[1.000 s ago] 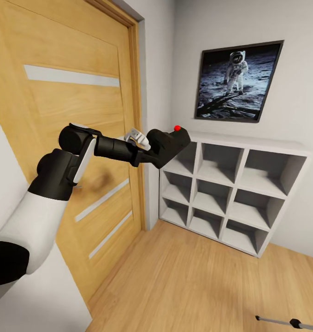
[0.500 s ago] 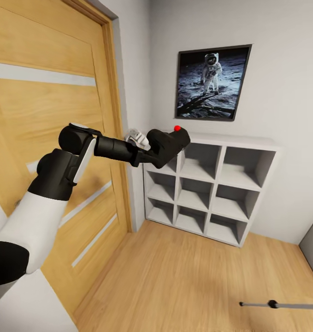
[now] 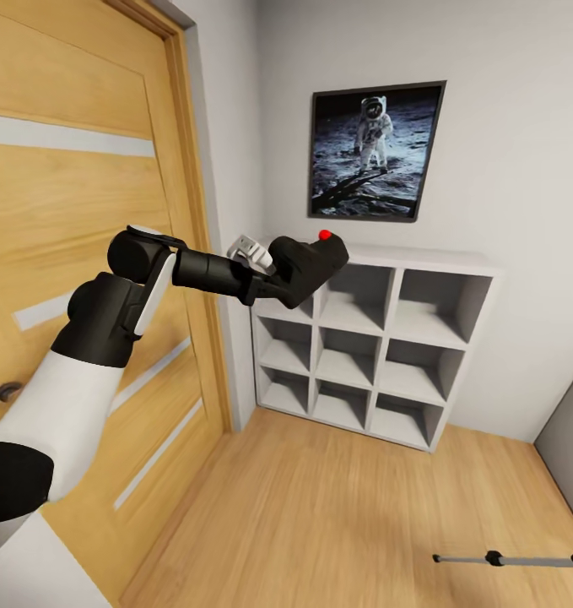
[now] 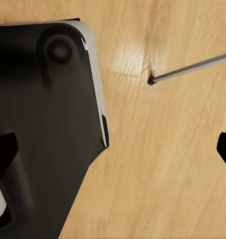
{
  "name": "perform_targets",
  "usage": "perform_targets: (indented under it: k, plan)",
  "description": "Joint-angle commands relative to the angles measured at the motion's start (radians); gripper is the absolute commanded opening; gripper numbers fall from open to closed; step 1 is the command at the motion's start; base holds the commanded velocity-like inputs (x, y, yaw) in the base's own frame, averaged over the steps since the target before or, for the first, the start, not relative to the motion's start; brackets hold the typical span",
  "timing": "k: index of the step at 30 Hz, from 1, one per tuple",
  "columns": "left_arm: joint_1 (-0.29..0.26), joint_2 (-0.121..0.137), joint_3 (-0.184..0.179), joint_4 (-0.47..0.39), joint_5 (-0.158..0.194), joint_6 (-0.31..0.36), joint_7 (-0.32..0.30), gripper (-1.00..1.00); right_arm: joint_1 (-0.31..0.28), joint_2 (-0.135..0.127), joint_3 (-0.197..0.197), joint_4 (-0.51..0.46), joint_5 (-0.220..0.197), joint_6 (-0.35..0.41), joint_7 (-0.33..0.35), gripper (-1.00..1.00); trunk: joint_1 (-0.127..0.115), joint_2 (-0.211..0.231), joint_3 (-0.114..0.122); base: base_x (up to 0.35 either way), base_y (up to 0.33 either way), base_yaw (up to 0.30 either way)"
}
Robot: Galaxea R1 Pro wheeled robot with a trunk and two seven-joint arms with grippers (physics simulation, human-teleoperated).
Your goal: Attach the digital camera to the camera tripod in the bedroom.
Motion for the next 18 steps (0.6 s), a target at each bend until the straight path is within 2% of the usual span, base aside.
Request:
perform_targets:
  k: [1,8,15,18]
  plan:
    - [-0.001,0.001,-0.001,0.0,0.003,0.007,-0.001,-1.0,-0.002,0.0,-0.006,0.005,-0.005,-0.009,0.002,1.0,0.001,-0.002,-0.002,0.29,0.114,-0.003]
    - [-0.001,0.001,-0.001,0.0,0.003,0.007,-0.001,-1.0,-0.002,0.0,-0.006,0.005,-0.005,-0.009,0.002,1.0,0.001,-0.002,-0.002,0.306,0.102,-0.001]
    - [-0.001,0.0,-0.002,0.0,0.003,0.007,0.0,-1.0,-0.002,0.0,-0.006,0.005,-0.005,-0.009,0.002,1.0,0.001,-0.002,-0.002,0.317,0.023,0.0]
    - [-0.001,0.0,-0.006,0.0,0.003,0.007,0.0,-1.0,-0.002,0.0,-0.006,0.005,-0.005,-0.009,0.002,1.0,0.001,-0.002,-0.002,0.126,0.002,0.0]
